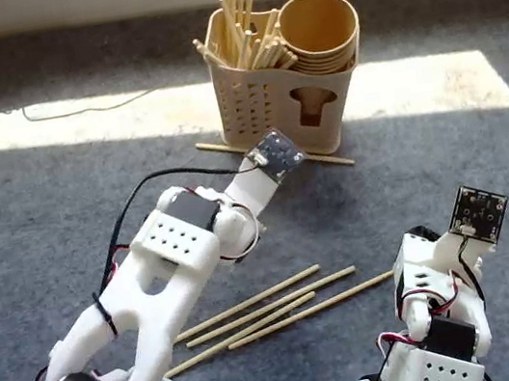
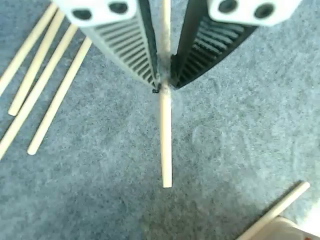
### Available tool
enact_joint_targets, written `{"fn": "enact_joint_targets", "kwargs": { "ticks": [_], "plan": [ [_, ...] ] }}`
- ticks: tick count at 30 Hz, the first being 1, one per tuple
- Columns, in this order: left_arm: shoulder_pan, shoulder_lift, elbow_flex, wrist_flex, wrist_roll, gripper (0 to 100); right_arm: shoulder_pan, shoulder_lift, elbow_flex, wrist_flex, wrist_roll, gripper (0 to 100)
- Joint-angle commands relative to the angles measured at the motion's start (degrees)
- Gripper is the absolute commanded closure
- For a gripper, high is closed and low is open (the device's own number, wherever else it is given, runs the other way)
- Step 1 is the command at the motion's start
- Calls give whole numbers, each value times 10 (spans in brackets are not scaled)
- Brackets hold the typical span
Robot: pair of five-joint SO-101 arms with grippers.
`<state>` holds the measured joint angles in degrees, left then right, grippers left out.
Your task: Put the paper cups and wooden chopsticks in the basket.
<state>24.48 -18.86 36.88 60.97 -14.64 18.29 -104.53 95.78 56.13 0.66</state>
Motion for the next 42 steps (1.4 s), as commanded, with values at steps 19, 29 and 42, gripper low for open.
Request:
{"fn": "enact_joint_targets", "kwargs": {
  "ticks": [19,29,42],
  "plan": [
    [-71,-313,0,-96,145,994,5,-7,63,1,5,990],
    [-108,-387,0,-229,171,994,4,-7,63,1,5,990],
    [-107,-387,0,-440,172,994,3,-7,63,1,5,990]
  ]
}}
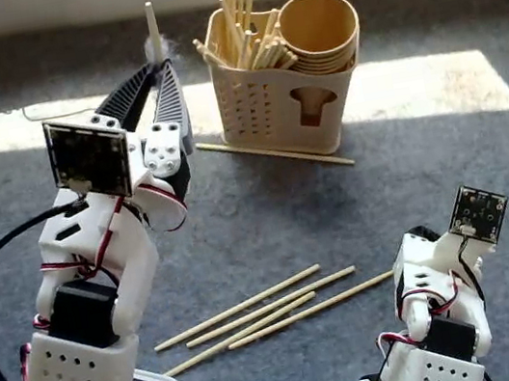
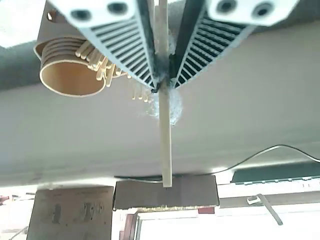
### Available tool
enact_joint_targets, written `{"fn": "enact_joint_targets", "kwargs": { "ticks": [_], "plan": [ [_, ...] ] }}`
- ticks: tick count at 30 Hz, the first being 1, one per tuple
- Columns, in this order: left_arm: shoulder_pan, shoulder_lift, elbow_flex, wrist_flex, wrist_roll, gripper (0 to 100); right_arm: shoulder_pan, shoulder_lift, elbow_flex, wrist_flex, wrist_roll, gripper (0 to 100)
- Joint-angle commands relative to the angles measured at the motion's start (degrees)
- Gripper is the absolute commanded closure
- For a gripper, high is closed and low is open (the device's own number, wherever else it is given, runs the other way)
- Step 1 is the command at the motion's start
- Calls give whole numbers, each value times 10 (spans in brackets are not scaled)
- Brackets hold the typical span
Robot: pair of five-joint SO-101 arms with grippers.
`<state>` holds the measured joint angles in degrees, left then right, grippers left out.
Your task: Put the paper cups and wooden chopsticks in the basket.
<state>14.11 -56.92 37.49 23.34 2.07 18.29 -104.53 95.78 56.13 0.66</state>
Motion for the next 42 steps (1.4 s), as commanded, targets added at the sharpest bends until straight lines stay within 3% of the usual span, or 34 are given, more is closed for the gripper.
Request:
{"fn": "enact_joint_targets", "kwargs": {
  "ticks": [1,7,15,24,29,42],
  "plan": [
    [-3,-7,-6,-84,5,994,3,-7,63,1,5,990],
    [5,-5,-7,-153,72,994,3,-7,63,1,5,990],
    [7,89,-34,-235,73,994,4,-7,63,1,5,990],
    [7,283,-197,-251,76,994,4,-7,63,1,5,990],
    [1,371,-281,-248,133,994,6,-7,63,1,5,990],
    [-47,504,-349,-251,133,994,6,-7,63,1,5,990]
  ]
}}
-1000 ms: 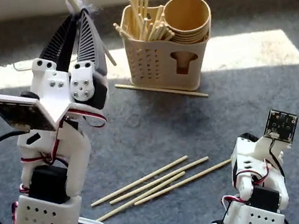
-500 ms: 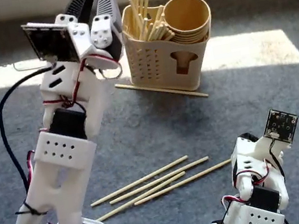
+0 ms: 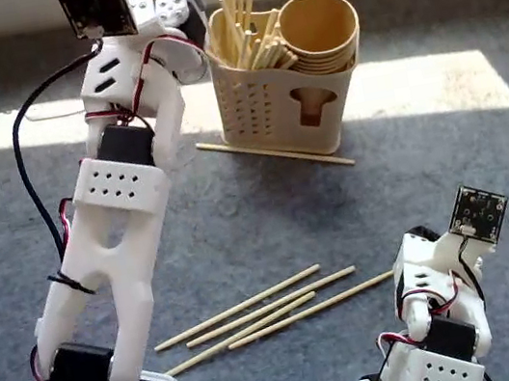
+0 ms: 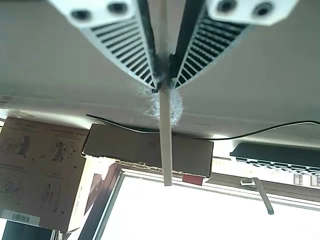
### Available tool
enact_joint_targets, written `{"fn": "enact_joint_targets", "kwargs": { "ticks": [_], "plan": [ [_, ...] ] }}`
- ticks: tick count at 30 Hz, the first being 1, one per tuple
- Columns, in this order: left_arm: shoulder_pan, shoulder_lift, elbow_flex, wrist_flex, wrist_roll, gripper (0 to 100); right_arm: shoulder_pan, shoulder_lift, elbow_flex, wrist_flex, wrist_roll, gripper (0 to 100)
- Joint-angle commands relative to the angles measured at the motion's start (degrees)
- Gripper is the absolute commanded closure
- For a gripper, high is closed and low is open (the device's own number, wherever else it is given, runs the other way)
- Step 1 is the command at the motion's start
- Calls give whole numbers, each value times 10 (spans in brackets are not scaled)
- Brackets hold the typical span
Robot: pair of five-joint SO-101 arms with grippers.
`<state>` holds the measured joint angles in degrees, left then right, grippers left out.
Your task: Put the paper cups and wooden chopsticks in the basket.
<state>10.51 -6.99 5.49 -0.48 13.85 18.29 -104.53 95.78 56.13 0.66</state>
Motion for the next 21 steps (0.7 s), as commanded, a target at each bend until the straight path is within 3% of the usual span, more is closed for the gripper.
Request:
{"fn": "enact_joint_targets", "kwargs": {
  "ticks": [1,9,13,21],
  "plan": [
    [-12,11,-27,-10,15,994,6,-7,63,1,5,990],
    [-22,44,13,-9,14,985,6,-7,63,1,5,990],
    [-22,42,52,-6,13,893,6,-7,63,1,5,990],
    [-38,41,-43,190,12,849,6,-7,63,1,5,990]
  ]
}}
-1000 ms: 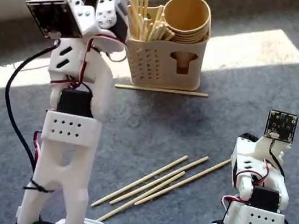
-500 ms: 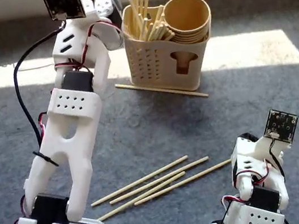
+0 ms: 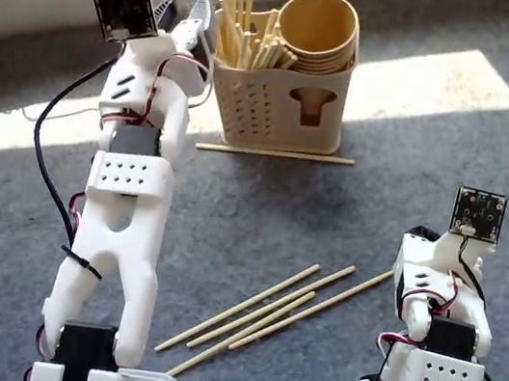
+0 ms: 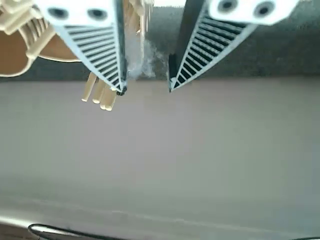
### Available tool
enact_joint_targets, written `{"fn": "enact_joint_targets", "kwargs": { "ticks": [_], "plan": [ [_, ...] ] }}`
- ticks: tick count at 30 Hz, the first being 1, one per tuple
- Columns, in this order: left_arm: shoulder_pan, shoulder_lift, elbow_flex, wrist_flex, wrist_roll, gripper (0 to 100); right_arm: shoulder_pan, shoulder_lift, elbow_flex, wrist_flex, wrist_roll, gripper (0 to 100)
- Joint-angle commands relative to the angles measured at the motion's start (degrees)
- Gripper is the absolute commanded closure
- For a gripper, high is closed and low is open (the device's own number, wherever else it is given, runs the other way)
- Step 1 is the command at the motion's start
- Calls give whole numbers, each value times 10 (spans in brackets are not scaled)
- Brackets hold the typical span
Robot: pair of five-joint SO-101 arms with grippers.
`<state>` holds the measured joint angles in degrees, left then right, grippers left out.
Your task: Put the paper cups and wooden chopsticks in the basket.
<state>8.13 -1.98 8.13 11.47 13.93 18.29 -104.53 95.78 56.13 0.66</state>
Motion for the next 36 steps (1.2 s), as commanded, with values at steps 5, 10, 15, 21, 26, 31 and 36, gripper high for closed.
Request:
{"fn": "enact_joint_targets", "kwargs": {
  "ticks": [5,10,15,21,26,31,36],
  "plan": [
    [-23,-22,-152,207,11,848,6,-7,63,1,5,990],
    [-7,-102,-170,330,-46,848,6,-7,63,1,5,990],
    [17,-156,-170,422,-74,851,6,-7,63,1,5,990],
    [16,-167,-170,492,-74,853,6,-7,63,1,5,990],
    [20,-168,-170,549,-74,853,7,-7,63,1,5,990],
    [32,-169,-149,587,-74,853,7,-7,63,1,5,990],
    [41,-170,-102,592,-74,854,7,-7,63,1,5,990]
  ]
}}
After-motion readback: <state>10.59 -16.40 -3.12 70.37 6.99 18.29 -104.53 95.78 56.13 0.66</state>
